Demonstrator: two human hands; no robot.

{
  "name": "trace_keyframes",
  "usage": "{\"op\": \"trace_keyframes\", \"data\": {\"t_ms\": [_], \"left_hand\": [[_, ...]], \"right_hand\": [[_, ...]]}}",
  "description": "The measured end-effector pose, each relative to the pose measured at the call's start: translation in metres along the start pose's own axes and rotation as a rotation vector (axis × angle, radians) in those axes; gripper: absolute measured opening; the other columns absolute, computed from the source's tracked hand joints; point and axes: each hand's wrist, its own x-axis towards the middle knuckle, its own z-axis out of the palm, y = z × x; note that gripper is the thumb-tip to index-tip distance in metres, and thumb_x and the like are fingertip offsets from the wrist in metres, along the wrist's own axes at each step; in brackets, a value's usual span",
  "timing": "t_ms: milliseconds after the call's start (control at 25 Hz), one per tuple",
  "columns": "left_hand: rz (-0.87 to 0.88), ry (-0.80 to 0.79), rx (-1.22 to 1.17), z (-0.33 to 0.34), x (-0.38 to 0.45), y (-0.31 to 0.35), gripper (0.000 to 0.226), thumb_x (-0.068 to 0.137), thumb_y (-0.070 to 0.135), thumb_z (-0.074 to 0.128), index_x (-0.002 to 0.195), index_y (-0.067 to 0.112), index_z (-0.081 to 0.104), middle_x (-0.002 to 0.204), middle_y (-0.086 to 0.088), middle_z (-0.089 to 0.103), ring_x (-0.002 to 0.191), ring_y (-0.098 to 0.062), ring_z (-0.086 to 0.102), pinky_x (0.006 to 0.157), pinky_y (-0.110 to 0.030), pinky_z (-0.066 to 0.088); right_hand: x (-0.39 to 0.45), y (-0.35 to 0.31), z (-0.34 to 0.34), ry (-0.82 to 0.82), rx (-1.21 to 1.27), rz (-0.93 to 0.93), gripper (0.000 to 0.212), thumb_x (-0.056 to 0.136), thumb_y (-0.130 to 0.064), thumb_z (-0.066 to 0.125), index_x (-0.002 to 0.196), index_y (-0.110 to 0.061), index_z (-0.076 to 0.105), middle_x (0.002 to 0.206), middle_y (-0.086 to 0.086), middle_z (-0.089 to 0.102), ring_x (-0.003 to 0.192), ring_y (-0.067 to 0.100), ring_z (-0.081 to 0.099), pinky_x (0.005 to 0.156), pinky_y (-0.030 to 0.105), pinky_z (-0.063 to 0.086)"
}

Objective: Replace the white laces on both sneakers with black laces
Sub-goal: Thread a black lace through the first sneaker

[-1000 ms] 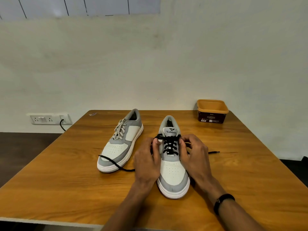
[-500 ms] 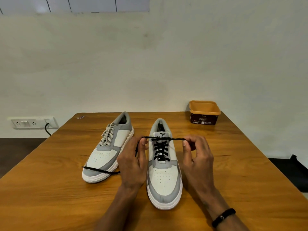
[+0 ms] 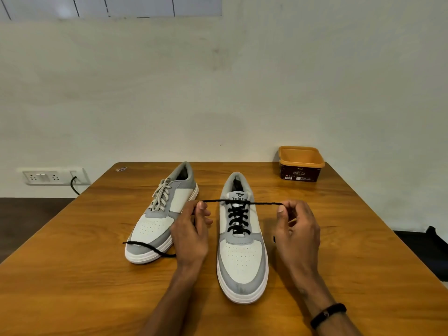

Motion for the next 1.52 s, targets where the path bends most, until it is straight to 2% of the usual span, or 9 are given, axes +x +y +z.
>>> {"op": "trace_keyframes", "data": {"t_ms": [160, 320, 480, 720, 920, 1000, 1200, 1360, 1520], "left_hand": [[-0.061, -0.047, -0.011, 0.001, 0.001, -0.002, 0.027, 0.110, 0.037, 0.048, 0.108, 0.019, 0.068, 0.090, 0.008, 0.074, 0.075, -0.003, 0.072, 0.061, -0.021, 0.059], [-0.152, -0.150, -0.195, -0.007, -0.002, 0.006, 0.035, 0.103, 0.042, 0.052, 0.100, 0.015, 0.073, 0.082, 0.001, 0.075, 0.078, -0.010, 0.072, 0.068, -0.023, 0.059], [-0.246, -0.359, -0.458, -0.021, -0.002, 0.015, 0.044, 0.108, 0.039, 0.046, 0.095, 0.006, 0.072, 0.082, -0.015, 0.072, 0.072, -0.028, 0.064, 0.067, -0.042, 0.054], [-0.275, -0.446, -0.592, -0.037, -0.006, 0.026, 0.030, 0.106, 0.032, 0.052, 0.099, 0.019, 0.077, 0.101, -0.007, 0.074, 0.096, -0.020, 0.067, 0.088, -0.039, 0.054], [-0.070, -0.493, -0.543, -0.029, 0.019, 0.059, 0.024, 0.098, 0.022, 0.065, 0.118, 0.018, 0.078, 0.132, 0.004, 0.070, 0.129, -0.012, 0.063, 0.101, -0.030, 0.057], [-0.045, -0.445, -0.529, -0.012, 0.029, 0.068, 0.020, 0.095, 0.021, 0.071, 0.114, 0.017, 0.080, 0.118, 0.000, 0.078, 0.116, -0.017, 0.072, 0.098, -0.037, 0.060], [-0.031, -0.388, -0.466, 0.022, 0.035, 0.071, 0.022, 0.104, 0.031, 0.063, 0.112, 0.015, 0.074, 0.081, -0.008, 0.073, 0.071, -0.018, 0.068, 0.068, -0.034, 0.057], [0.018, -0.368, -0.445, 0.030, 0.028, 0.067, 0.020, 0.108, 0.031, 0.057, 0.114, 0.016, 0.069, 0.077, 0.002, 0.070, 0.072, -0.018, 0.070, 0.067, -0.038, 0.059], [0.054, -0.411, -0.431, 0.026, 0.028, 0.072, 0.018, 0.107, 0.025, 0.058, 0.120, 0.020, 0.069, 0.082, -0.004, 0.072, 0.076, -0.016, 0.071, 0.074, -0.032, 0.061]], "right_hand": [[0.000, 0.000, 0.001, -0.019, 0.032, 0.112, 0.009, 0.103, -0.026, 0.061, 0.110, -0.025, 0.066, 0.101, -0.012, 0.066, 0.089, 0.008, 0.064, 0.070, 0.038, 0.061], [0.005, -0.005, -0.010, -0.151, 0.245, 0.222, 0.011, 0.100, -0.022, 0.070, 0.104, -0.032, 0.074, 0.096, -0.016, 0.074, 0.092, -0.003, 0.067, 0.075, 0.015, 0.056], [0.013, -0.008, -0.017, -0.464, 0.453, 0.423, 0.005, 0.091, -0.024, 0.080, 0.093, -0.019, 0.082, 0.081, -0.002, 0.077, 0.072, 0.009, 0.066, 0.064, 0.021, 0.050], [0.030, -0.012, -0.043, -0.890, 1.039, 0.543, 0.051, 0.062, -0.036, 0.101, 0.097, -0.004, 0.081, 0.077, 0.009, 0.065, 0.068, 0.013, 0.059, 0.057, 0.023, 0.049], [0.052, -0.034, -0.016, -0.626, 1.039, 0.298, 0.023, 0.085, -0.024, 0.083, 0.102, -0.008, 0.081, 0.130, 0.017, 0.070, 0.124, 0.030, 0.066, 0.101, 0.044, 0.057], [0.055, -0.047, 0.002, -0.511, 1.118, 0.310, 0.018, 0.092, -0.011, 0.068, 0.106, 0.000, 0.074, 0.120, 0.021, 0.073, 0.116, 0.034, 0.070, 0.099, 0.042, 0.059], [0.052, -0.061, 0.029, -0.403, 1.265, 0.497, 0.007, 0.103, -0.008, 0.058, 0.108, -0.004, 0.060, 0.085, 0.015, 0.069, 0.059, 0.018, 0.061, 0.054, 0.035, 0.058], [0.050, -0.047, 0.032, -0.361, 1.115, 0.497, 0.025, 0.094, -0.018, 0.072, 0.113, -0.005, 0.061, 0.080, 0.014, 0.070, 0.056, 0.016, 0.055, 0.056, 0.032, 0.055], [0.044, -0.045, 0.033, -0.348, 1.114, 0.472, 0.016, 0.094, -0.011, 0.073, 0.103, 0.001, 0.070, 0.077, 0.018, 0.066, 0.059, 0.020, 0.058, 0.060, 0.036, 0.057]]}}
